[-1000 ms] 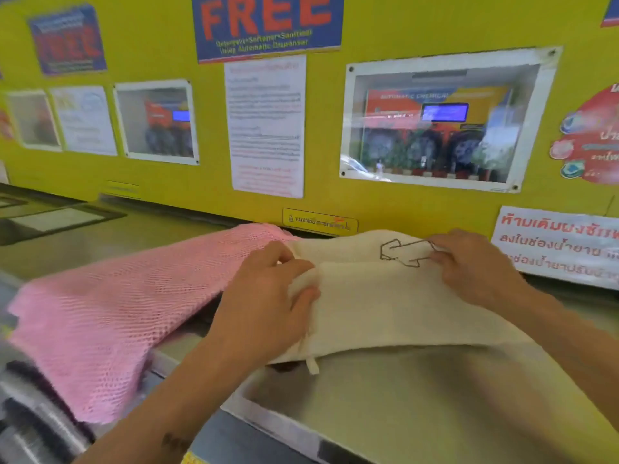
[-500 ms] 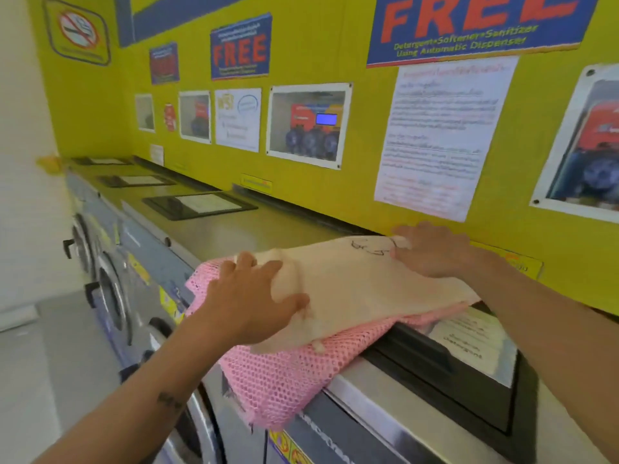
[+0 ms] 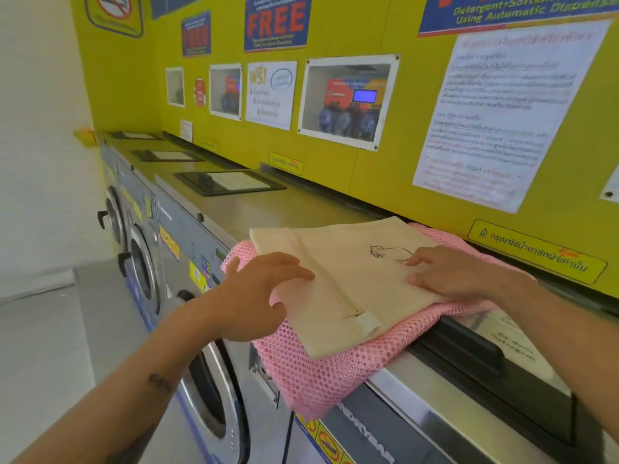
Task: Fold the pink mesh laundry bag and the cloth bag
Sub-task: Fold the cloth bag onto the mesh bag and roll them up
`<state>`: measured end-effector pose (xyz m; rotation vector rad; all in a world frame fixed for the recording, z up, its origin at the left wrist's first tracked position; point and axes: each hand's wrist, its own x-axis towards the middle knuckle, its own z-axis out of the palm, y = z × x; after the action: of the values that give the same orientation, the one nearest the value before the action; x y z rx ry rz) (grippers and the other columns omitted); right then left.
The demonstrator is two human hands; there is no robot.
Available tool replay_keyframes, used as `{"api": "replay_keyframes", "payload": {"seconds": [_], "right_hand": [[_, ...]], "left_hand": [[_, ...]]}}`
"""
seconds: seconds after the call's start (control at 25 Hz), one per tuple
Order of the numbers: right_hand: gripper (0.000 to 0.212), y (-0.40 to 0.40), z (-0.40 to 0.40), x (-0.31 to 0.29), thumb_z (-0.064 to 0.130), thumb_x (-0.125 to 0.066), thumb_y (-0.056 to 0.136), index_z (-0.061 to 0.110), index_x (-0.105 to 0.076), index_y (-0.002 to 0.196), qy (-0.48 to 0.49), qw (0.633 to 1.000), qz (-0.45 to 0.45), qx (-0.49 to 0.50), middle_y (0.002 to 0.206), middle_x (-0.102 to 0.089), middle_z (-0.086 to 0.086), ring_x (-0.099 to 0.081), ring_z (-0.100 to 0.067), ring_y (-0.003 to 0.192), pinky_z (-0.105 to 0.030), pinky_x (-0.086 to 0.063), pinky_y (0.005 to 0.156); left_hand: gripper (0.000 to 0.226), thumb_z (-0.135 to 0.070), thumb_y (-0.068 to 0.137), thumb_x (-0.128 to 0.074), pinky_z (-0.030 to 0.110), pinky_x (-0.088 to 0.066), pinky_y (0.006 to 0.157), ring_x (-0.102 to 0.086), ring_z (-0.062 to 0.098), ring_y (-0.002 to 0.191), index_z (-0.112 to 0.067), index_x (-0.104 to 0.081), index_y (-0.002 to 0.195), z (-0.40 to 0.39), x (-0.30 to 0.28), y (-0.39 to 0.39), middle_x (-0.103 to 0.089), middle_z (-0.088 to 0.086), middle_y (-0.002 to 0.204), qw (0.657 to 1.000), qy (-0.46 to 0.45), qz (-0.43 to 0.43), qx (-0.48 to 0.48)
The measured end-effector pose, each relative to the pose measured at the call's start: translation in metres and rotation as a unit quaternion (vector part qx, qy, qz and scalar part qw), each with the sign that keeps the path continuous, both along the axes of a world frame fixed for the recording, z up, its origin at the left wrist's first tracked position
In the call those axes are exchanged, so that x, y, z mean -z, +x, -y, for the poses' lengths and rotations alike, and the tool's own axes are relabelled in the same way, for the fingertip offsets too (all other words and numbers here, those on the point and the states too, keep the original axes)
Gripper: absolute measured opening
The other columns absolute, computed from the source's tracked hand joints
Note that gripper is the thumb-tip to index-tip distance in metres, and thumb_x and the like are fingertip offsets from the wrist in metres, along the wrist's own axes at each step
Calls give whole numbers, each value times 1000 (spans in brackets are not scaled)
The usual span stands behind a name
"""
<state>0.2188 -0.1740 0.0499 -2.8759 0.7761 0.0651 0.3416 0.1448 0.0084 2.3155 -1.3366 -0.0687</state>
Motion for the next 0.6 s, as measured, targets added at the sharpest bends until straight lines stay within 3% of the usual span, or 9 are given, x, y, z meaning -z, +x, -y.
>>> {"api": "replay_keyframes", "payload": {"seconds": [0.12,0.2,0.28,0.36,0.44,0.52,0.6], "right_hand": [[11,-4,-3,4,35,-61,92,26,-63,98,-15,997,71,-7,123,-61,0,-54,-17,102,-32,-38,80],[8,-10,-6,-1,31,-63,91,25,-63,86,-44,997,65,-13,114,-65,-1,-57,-18,98,-32,-41,79],[3,-20,-10,-14,30,-62,92,29,-65,91,-51,998,29,-7,119,-64,1,-57,-18,104,-31,-42,84],[22,-32,-22,-29,29,-60,93,32,-63,115,-45,999,7,0,132,-58,1,-54,-18,115,-30,-41,92],[37,-38,-51,-40,30,-60,93,33,-56,129,-52,996,59,-36,138,-55,2,-52,-16,122,-32,-40,98],[44,-40,-99,-44,37,-60,90,36,-51,134,-26,989,102,-104,142,-52,6,-49,-13,126,-32,-40,102],[69,-41,-151,-34,54,-61,83,34,-36,144,-13,984,30,-175,149,-41,5,-41,-18,134,-39,-37,109]], "left_hand": [[56,-28,83,-66,61,4,117,-17,6,143,-53,-47,130,-1,3,-5,-33,-19,148,999,-32,16,31],[43,-32,83,-67,61,-7,117,-27,5,138,-51,-57,120,6,4,-10,-42,-20,141,996,-77,27,46],[38,-26,83,-61,57,-19,115,-36,4,132,-48,-62,114,8,4,-14,-48,-20,136,992,-107,27,61],[53,-14,80,-54,55,-24,114,-36,6,134,-46,-58,122,4,5,-12,-46,-17,140,992,-107,40,59],[75,-6,75,-53,56,-19,117,-25,12,142,-47,-42,137,-4,14,-8,-32,-13,151,995,-75,54,28],[99,-2,73,-56,57,-6,119,-4,14,149,-50,-12,148,-11,28,-5,-8,-11,161,998,-12,54,-3],[116,-6,74,-63,58,4,119,15,14,149,-47,17,148,-13,44,-3,17,-11,161,995,40,88,-8]]}}
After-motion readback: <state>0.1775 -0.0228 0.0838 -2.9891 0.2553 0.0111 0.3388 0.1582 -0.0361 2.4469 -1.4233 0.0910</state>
